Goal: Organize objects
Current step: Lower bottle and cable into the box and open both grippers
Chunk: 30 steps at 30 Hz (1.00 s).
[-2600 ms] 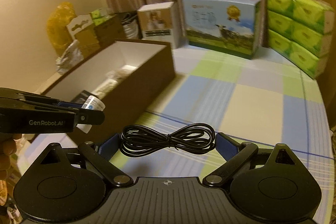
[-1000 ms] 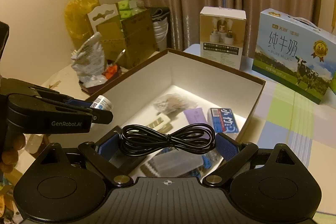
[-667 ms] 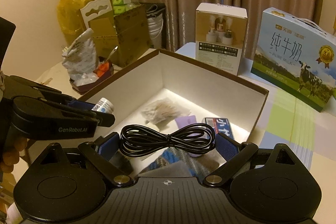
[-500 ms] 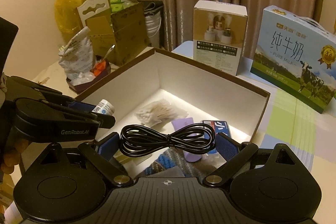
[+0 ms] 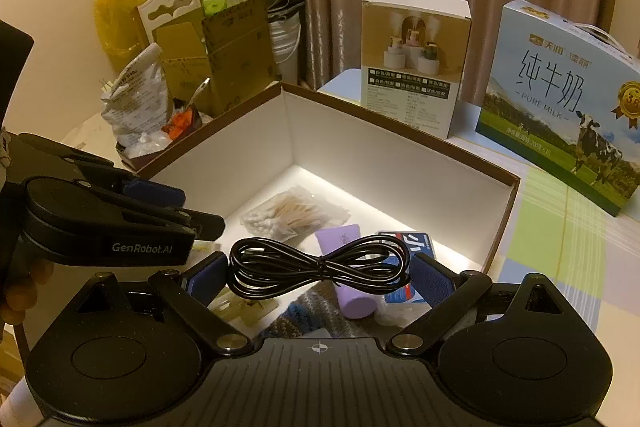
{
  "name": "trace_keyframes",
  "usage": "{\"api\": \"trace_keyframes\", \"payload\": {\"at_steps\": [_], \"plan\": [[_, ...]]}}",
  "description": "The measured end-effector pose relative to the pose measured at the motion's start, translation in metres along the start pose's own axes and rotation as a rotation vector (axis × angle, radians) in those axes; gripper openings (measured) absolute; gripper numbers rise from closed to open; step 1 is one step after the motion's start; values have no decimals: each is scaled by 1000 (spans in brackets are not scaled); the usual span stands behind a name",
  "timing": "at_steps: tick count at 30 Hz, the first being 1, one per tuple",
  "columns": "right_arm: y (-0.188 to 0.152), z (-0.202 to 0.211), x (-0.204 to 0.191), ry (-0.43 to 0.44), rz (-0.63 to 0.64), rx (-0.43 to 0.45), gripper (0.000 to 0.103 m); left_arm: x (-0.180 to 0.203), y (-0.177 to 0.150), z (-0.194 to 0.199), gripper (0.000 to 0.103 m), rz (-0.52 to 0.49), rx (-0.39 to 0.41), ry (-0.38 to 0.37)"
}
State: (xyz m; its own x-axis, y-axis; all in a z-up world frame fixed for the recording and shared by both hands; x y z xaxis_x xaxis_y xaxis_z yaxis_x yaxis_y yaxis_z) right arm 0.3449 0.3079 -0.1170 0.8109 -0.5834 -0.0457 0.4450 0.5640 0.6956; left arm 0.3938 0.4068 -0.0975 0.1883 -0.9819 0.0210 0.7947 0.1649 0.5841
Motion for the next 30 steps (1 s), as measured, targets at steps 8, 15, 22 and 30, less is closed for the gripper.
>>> {"api": "trace_keyframes", "payload": {"at_steps": [8,15,22,30], "plan": [[0,-5,-3,-1,12,-5,94,-1,3,3,46,6,4,-14],[2,-4,-6,11,36,25,94,-4,3,6,51,18,6,-11],[-3,1,-5,15,29,12,94,-3,-2,13,61,25,7,-20],[-14,10,-3,13,6,2,95,-2,-8,24,70,30,7,-21]]}}
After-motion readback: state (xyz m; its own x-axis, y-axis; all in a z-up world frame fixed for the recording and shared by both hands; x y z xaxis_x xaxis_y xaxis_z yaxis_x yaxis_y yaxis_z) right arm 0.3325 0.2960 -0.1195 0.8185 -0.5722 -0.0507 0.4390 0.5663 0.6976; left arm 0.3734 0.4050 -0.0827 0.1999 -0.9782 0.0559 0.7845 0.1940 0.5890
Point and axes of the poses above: each gripper's, at about its wrist camera, not at the fingertips, and z roughly against the way its jaws point, x to its right, y to its top, the point moved 6 cm from there along -z, roughly the way its jaws point, and after that the axes turned 3 degrees about z, right-handed, at the moved point
